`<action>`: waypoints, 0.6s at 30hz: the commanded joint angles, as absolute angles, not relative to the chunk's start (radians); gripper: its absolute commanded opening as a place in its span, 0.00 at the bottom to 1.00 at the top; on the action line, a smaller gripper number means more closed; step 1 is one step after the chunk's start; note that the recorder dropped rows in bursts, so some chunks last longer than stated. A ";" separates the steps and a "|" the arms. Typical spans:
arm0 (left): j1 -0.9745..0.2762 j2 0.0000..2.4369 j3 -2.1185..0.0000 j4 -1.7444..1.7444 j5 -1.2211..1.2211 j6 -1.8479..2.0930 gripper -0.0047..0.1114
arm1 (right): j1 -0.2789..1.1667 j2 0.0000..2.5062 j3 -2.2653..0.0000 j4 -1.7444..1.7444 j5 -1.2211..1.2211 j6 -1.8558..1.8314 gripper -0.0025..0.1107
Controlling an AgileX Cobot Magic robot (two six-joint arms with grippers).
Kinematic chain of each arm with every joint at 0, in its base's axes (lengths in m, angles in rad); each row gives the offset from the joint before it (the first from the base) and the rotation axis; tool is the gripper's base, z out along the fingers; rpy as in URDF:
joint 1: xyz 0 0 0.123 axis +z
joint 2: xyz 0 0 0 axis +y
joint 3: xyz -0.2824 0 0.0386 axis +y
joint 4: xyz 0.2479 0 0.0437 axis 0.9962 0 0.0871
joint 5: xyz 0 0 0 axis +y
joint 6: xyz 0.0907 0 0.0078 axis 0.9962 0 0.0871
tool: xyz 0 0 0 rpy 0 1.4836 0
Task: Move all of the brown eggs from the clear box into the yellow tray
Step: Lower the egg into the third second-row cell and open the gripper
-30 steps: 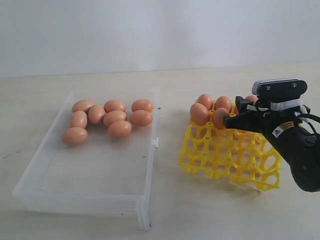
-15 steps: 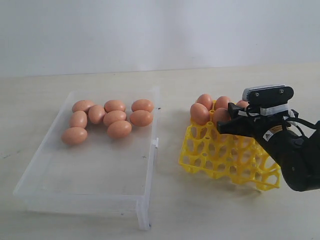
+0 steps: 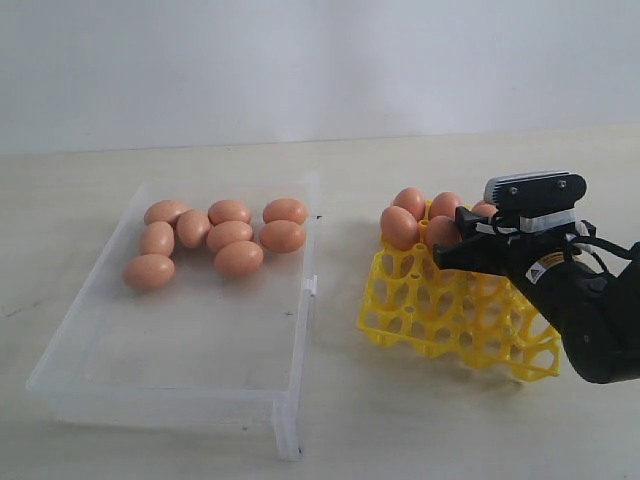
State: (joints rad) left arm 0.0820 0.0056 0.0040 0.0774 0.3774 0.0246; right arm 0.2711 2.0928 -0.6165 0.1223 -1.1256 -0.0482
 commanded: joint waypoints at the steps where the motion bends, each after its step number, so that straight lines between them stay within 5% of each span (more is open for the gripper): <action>1: 0.076 0.000 0.000 0.071 0.379 0.023 0.04 | 0.266 2.094 -0.621 0.113 -1.142 -0.045 0.02; 12: 0.076 0.000 0.000 0.071 0.379 0.023 0.04 | 0.266 2.094 -0.621 0.117 -1.126 -0.043 0.03; 18: 0.076 0.000 0.000 0.071 0.379 0.023 0.04 | 0.266 2.094 -0.621 0.113 -1.124 -0.043 0.26</action>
State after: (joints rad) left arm 0.0820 0.0056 0.0040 0.0774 0.3774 0.0246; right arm 0.2711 2.0928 -0.6165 0.1223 -1.1178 -0.0460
